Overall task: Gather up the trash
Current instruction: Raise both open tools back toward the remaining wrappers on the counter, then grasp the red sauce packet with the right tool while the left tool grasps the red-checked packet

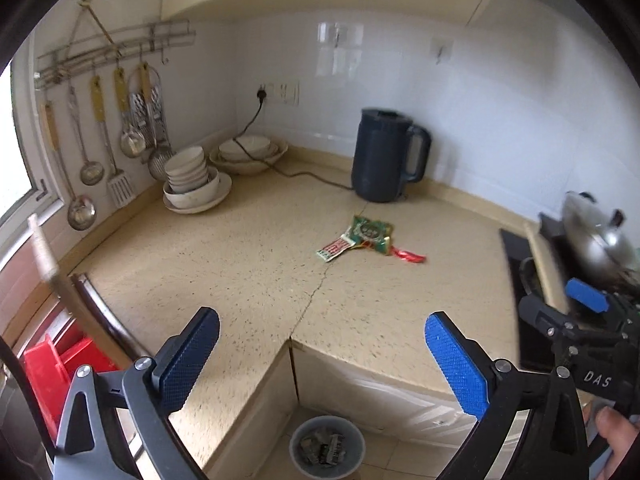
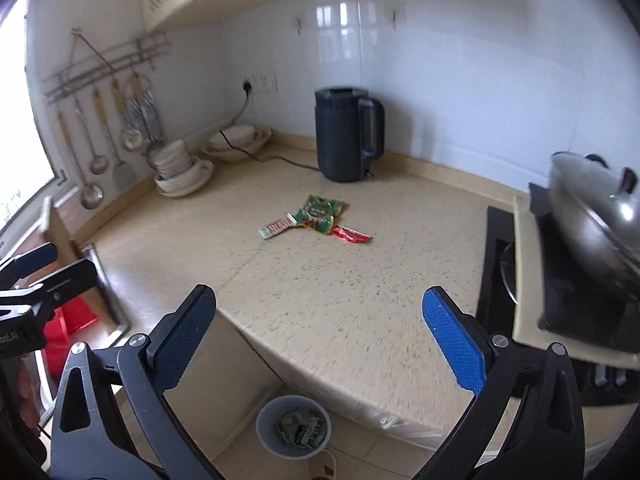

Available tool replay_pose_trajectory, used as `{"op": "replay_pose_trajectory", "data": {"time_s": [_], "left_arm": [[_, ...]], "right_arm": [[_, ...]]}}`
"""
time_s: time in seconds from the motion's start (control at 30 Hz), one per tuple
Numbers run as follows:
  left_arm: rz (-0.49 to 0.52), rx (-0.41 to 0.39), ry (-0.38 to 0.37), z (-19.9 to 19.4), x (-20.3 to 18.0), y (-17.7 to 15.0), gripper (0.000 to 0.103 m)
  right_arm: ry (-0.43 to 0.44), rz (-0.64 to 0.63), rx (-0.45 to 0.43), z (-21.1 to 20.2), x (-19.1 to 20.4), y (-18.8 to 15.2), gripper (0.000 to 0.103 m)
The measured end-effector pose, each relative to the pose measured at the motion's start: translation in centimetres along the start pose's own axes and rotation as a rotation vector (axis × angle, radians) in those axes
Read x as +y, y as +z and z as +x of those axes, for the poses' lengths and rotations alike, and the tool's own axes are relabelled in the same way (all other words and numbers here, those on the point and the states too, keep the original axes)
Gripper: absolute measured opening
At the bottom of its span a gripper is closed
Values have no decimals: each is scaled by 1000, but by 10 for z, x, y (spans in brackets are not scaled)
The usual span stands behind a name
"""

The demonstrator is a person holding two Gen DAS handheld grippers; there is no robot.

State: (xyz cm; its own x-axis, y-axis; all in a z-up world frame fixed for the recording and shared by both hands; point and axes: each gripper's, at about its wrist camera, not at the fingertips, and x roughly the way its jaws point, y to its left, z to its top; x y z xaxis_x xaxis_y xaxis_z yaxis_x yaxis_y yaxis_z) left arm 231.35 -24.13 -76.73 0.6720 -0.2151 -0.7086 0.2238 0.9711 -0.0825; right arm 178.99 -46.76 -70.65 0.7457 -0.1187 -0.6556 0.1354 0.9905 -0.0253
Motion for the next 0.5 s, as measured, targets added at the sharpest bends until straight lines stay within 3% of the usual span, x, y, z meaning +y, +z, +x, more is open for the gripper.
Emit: {"op": "replay_pose_trajectory", "data": {"time_s": [0.3,0.5], "left_arm": [[6,170,29,227,-35,74,102],[15,272,14,354,-44,93,102]], "right_arm": [[13,-31,170,174,-52,42,103],[25,-118,310,286,-66,50,103]]}}
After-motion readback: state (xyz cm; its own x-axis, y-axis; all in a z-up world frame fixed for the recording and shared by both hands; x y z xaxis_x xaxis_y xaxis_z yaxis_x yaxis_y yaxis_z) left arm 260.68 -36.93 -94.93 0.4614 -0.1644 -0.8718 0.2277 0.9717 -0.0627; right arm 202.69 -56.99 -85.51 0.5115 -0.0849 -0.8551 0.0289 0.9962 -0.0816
